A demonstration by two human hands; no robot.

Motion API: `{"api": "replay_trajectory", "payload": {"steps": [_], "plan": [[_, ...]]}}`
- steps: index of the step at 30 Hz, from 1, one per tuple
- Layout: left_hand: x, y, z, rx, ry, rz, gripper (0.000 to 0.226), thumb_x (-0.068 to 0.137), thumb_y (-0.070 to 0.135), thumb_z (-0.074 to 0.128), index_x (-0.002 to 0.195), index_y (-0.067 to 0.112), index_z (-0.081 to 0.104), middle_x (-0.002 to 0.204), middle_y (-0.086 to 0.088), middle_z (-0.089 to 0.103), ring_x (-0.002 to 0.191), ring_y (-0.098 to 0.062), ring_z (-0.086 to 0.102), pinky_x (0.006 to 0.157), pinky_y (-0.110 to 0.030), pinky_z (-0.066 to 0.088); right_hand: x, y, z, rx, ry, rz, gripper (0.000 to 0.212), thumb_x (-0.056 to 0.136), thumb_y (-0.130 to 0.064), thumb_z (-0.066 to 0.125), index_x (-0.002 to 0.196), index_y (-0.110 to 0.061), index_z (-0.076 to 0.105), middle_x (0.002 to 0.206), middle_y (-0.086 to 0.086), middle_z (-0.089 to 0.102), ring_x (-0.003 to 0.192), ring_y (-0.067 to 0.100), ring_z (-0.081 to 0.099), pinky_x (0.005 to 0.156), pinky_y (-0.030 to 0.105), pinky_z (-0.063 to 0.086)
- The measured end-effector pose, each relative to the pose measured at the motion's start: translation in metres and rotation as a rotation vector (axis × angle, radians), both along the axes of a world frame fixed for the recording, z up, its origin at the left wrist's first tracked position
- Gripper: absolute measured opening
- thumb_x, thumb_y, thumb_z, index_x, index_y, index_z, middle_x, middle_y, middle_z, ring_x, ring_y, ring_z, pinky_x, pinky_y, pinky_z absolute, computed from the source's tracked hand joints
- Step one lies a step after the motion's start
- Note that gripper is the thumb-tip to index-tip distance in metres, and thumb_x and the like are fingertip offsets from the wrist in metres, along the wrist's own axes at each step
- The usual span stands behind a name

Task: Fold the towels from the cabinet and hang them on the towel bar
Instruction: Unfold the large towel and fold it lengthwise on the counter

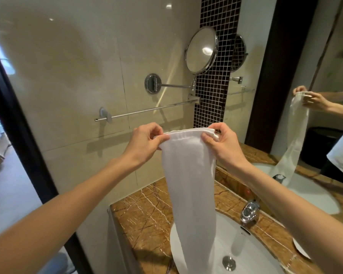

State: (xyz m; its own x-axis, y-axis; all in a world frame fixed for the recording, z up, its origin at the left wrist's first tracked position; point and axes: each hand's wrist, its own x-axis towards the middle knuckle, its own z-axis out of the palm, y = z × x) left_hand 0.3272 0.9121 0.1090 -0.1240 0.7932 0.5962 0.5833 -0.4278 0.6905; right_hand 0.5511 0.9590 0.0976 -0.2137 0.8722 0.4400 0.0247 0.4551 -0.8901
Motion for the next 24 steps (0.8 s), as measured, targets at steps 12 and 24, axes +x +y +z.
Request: {"api": "replay_trajectory", "payload": {"steps": [12,24], "plan": [[-0.005,-0.005,0.038,-0.032,-0.119,-0.113,0.022,0.086,0.003,0.064,0.069,0.014,0.057,0.063,-0.002,0.060,0.053,-0.001,0.053,0.055,-0.016,0.047,0.003,0.002,0.014,0.122,0.020,-0.009,0.018,0.088,-0.010,0.066,0.100,-0.017,0.055,0.092,0.003,0.068,0.081,0.022,0.067,0.070,0.039,0.060],[-0.005,-0.013,0.068,0.095,-0.226,-0.106,0.016,0.074,0.005,0.077,0.072,0.017,0.067,0.065,0.009,0.069,0.060,0.001,0.062,0.059,-0.012,0.048,-0.003,-0.007,0.051,0.109,0.082,-0.028,0.006,0.089,-0.014,0.063,0.084,-0.011,0.061,0.082,0.001,0.067,0.076,0.014,0.066,0.069,0.031,0.059]]}}
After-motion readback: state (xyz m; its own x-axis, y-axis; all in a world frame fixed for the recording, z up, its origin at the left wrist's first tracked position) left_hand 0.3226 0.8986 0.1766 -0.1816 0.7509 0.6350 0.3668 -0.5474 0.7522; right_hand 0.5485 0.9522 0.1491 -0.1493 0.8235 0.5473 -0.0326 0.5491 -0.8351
